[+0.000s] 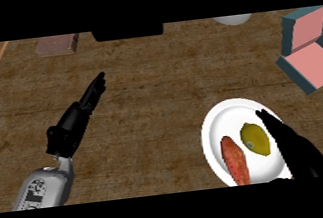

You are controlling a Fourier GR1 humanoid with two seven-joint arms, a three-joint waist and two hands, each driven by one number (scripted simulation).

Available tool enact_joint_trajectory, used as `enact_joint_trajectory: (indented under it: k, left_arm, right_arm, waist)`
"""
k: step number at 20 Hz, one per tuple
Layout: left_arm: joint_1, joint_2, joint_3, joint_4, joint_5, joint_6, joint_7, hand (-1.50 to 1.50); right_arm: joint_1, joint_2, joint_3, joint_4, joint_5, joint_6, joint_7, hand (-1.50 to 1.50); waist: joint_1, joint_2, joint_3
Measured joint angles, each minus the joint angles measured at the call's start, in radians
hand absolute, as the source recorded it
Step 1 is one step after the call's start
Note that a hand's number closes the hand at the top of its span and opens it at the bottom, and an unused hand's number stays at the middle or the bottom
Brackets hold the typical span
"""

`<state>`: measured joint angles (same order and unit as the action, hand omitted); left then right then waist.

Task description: Pick the lemon from the plate and place it in the cardboard box

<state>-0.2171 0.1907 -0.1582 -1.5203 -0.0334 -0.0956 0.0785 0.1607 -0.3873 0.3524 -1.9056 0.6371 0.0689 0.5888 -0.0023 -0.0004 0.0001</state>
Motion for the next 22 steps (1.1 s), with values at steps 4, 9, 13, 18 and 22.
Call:
enact_joint_trajectory:
  k: [4, 9, 13, 18, 22]
  left_arm:
    - [0.021, -0.011, 0.012, -0.004, -0.015, -0.021, -0.012, 0.0]
    - [0.014, -0.032, 0.029, -0.01, -0.034, -0.03, 0.007, 0.0]
    - [0.042, -0.052, 0.022, -0.054, -0.051, -0.036, 0.021, 0.0]
    - [0.054, -0.054, 0.047, -0.068, -0.055, -0.058, 0.021, 0.0]
    - [0.043, -0.069, 0.057, -0.027, -0.077, -0.063, -0.014, 0.0]
  right_arm:
    - [-0.043, 0.042, -0.022, 0.063, 0.028, 0.011, -0.027, -1.5]
    - [-0.037, 0.069, -0.029, 0.116, 0.062, 0.031, -0.069, -1.5]
    - [-0.055, 0.097, -0.038, 0.148, 0.076, 0.067, -0.07, -1.5]
    - [-0.071, 0.114, -0.073, 0.227, 0.087, 0.083, -0.122, -1.5]
    - [-0.069, 0.148, -0.069, 0.253, 0.119, 0.081, -0.129, -1.5]
  waist:
    - [0.002, 0.0, 0.0]
    - [0.001, 0.0, 0.0]
    - [0.002, 0.0, 0.0]
    - [0.002, 0.0, 0.0]
    - [0.001, -0.001, -0.001]
